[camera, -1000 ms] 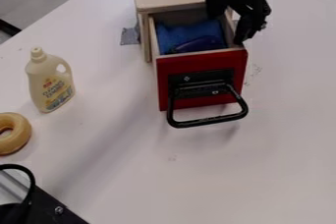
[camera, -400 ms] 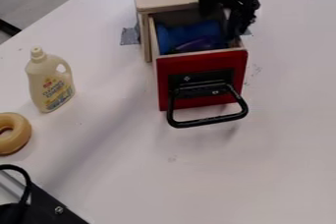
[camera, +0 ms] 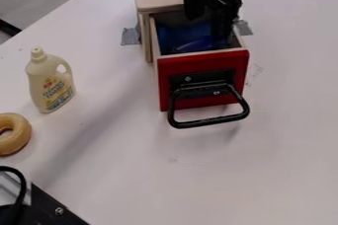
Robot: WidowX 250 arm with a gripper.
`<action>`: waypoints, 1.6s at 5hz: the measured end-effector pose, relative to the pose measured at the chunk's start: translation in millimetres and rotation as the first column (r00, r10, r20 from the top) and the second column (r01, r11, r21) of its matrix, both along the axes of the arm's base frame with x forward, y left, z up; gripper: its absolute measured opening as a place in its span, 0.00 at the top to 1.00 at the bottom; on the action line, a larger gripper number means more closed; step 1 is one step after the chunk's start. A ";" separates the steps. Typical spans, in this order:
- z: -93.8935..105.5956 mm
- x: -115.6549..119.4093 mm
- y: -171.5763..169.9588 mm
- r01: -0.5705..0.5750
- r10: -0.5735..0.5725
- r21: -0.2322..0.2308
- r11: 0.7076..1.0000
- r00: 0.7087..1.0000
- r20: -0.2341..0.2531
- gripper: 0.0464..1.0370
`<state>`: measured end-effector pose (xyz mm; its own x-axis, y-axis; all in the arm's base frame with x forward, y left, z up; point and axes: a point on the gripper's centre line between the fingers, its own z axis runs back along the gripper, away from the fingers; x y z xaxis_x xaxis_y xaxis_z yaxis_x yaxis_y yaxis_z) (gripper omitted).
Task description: Pick up the eggplant and place it to the left of the drawer
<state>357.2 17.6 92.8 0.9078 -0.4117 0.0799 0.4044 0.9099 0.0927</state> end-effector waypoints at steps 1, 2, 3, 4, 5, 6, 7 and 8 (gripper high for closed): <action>7.4 -9.2 -3.9 0.051 -0.052 -0.039 0.998 0.998 -0.028 0.04; -1.0 -18.7 -8.3 0.095 -0.098 -0.044 0.995 0.993 -0.066 0.04; -5.5 -22.1 -14.8 0.120 -0.122 -0.028 0.992 0.990 -0.064 0.04; -6.8 -21.2 -16.4 0.120 -0.121 -0.010 0.993 0.992 -0.040 0.04; -13.3 -17.5 -16.8 0.115 -0.115 0.002 0.993 0.993 -0.016 0.04; -13.0 -15.5 -15.1 0.116 -0.116 0.011 0.993 0.993 -0.004 0.04; -11.5 -13.9 -10.9 0.103 -0.104 0.015 0.995 0.992 0.065 0.04; -35.8 -27.0 -1.3 0.071 -0.071 0.003 0.997 0.997 -0.010 0.04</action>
<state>330.2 16.3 56.9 0.8768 -0.4758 0.0698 0.4692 0.8783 0.0920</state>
